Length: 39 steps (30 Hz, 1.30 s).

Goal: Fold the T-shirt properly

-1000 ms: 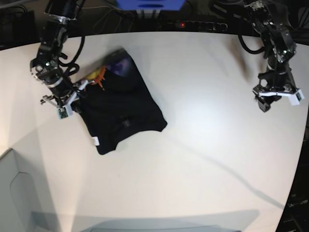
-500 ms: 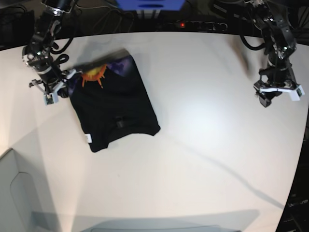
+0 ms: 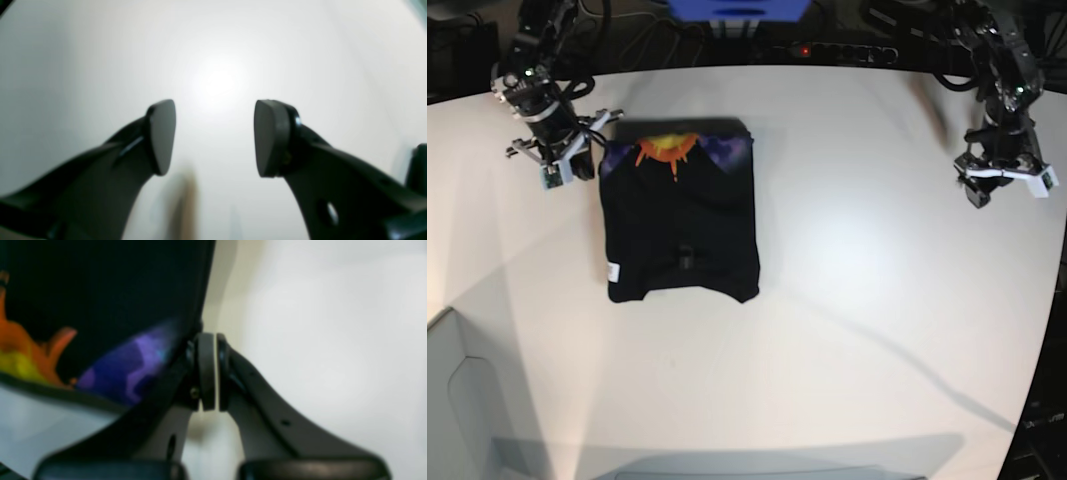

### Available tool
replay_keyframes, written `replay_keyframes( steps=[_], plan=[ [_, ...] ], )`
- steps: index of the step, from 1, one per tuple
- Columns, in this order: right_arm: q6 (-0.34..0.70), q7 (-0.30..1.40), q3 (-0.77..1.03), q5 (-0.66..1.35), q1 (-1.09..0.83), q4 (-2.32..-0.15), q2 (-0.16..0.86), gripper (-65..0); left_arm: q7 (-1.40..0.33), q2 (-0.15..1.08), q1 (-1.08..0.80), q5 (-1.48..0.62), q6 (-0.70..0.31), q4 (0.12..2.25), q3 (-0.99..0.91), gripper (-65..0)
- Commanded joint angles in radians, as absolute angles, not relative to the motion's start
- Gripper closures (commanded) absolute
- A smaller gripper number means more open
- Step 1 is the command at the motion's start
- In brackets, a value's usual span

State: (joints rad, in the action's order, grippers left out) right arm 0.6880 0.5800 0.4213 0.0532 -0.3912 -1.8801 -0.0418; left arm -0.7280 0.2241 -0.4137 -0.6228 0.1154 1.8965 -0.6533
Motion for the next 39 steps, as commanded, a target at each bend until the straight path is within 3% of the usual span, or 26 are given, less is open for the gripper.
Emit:
replay_keyframes(
  steps=[1, 10, 24, 33, 39],
  plan=[
    [0.698, 0.559, 0.421, 0.064, -0.39, -1.92, -0.047, 0.0, -0.71, 0.237, -0.412, -0.625, 0.11, 1.916, -0.661, -35.8],
    [0.698, 0.561, 0.381, 0.065, -0.407, -2.025, -0.12, 0.0, -0.71, 0.232, -0.489, -0.627, 0.11, 1.933, -0.657, -35.8],
    [0.698, 0.475, 0.321, 0.064, -0.407, -1.802, -0.076, 0.0, -0.71, 0.229, -0.59, -0.627, 0.11, 1.939, -0.661, -35.7],
    [0.698, 0.463, 0.325, 0.071, -0.447, -1.92, -0.077, 0.0, -0.71, 0.228, -0.651, -0.627, 0.11, 1.951, -0.661, -35.5],
    [0.698, 0.447, 0.432, 0.151, -0.493, -2.031, -0.085, 0.0, -0.708, 0.228, -0.773, -0.63, 0.108, 2.02, -0.661, -24.4]
  ],
)
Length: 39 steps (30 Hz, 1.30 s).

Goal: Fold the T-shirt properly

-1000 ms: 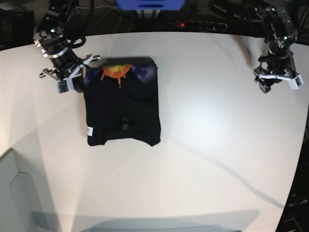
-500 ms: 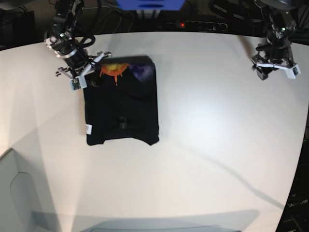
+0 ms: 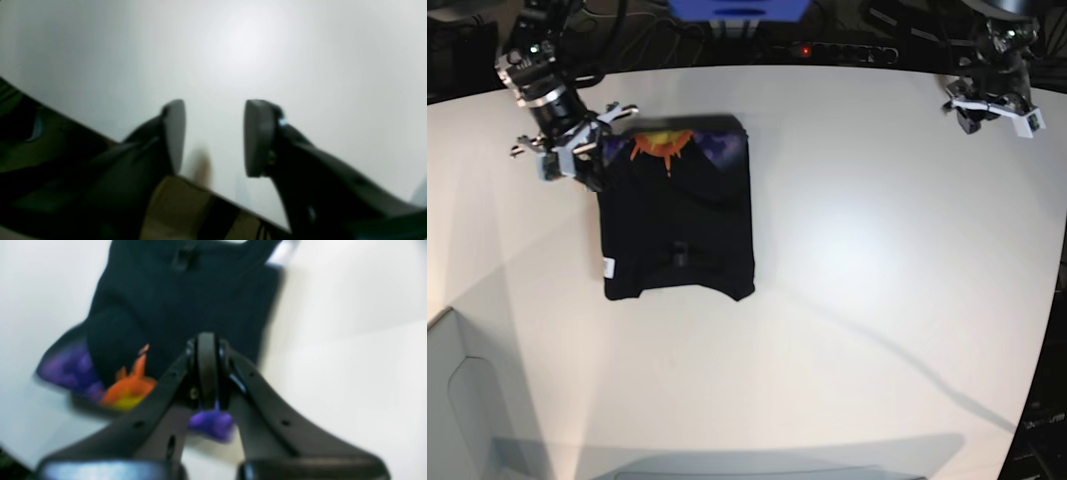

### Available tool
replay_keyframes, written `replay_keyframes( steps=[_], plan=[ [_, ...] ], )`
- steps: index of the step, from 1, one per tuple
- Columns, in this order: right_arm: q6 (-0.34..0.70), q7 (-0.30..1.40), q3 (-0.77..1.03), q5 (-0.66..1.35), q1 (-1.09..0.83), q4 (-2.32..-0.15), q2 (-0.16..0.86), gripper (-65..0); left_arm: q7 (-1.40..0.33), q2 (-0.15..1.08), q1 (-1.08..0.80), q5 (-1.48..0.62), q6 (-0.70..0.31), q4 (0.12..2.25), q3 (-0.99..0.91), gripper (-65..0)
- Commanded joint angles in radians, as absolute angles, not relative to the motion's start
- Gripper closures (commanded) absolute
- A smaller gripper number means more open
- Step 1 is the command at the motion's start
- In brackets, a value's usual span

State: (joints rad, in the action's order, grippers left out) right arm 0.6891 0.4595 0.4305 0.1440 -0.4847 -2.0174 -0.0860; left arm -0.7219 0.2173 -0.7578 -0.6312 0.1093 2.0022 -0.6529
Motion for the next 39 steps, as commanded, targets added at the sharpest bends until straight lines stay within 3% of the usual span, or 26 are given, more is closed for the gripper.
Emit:
replay_keyframes(
  steps=[1, 6, 9, 16, 21, 25, 31, 39],
  plan=[
    [0.698, 0.449, 0.476, 0.151, -0.499, -2.029, -0.09, 0.0, -0.704, 0.228, -0.8, -0.642, 0.108, 2.022, -0.661, -22.4],
    [0.698, 0.45, 0.642, 0.154, -0.593, -2.029, -0.091, 0.0, -0.702, 0.234, -0.931, -0.76, 0.108, 2.023, -0.661, -13.7],
    [0.698, 0.452, 0.664, 0.153, -0.708, -2.029, -0.091, 0.0, -0.704, 0.228, -1.007, -0.776, 0.108, 2.023, -0.661, 0.0],
    [0.698, 0.452, 0.642, 0.153, -0.97, -1.952, -0.087, 0.0, -0.704, 0.151, -1.121, -0.653, 0.108, 1.997, -0.648, 0.0],
    [0.698, 0.45, 0.532, 0.151, -0.969, -1.693, -0.027, 0.0, -0.7, 0.104, -1.041, -0.432, 0.108, 1.834, -0.512, 0.0],
    [0.698, 0.44, 0.452, 0.148, -0.855, -1.402, 0.033, 0.0, -0.673, 0.099, -0.892, -0.317, 0.108, 1.607, -0.404, 0.0],
    [0.698, 0.28, 0.282, 0.148, -0.665, -1.064, 0.105, 0.0, -0.377, 0.142, -0.644, -0.217, 0.108, 1.063, -0.222, 0.0],
    [0.404, -0.051, 0.024, 0.076, -0.41, -0.573, 0.131, 0.0, 0.05, 0.166, -0.236, -0.242, 0.108, 0.243, 0.137, 0.0]
  ],
)
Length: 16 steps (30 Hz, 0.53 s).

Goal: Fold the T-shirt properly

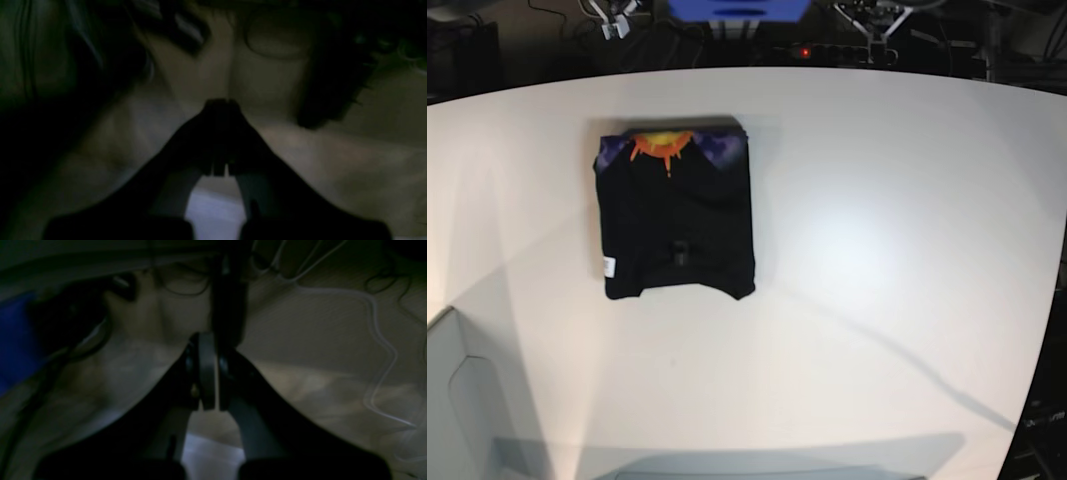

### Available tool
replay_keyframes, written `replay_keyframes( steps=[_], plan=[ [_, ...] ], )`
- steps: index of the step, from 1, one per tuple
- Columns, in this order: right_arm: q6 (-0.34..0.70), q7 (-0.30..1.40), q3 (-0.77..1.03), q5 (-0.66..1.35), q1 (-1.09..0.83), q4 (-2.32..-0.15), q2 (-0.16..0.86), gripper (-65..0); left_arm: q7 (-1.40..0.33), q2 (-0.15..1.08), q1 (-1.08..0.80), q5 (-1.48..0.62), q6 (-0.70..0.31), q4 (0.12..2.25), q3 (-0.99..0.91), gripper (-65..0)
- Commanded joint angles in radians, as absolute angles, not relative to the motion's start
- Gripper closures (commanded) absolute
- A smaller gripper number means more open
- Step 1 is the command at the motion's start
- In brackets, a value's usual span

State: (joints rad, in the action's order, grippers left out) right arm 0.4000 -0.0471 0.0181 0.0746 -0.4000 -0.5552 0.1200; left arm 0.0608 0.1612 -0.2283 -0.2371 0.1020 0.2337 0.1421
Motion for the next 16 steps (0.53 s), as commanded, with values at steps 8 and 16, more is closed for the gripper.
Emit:
replay_keyframes(
  steps=[8, 16],
  plan=[
    [-0.156, -0.329, -0.087, 0.016, -0.194, -0.174, 0.047, 0.0, -0.021, 0.137, -0.113, -0.275, 0.107, 0.173, 0.205, 0.0],
    [-0.283, -0.326, -0.119, 0.016, -0.139, -0.168, 0.001, 0.0, -0.079, 0.122, -0.097, -0.28, 0.005, 0.173, 0.197, 0.0]
  ],
)
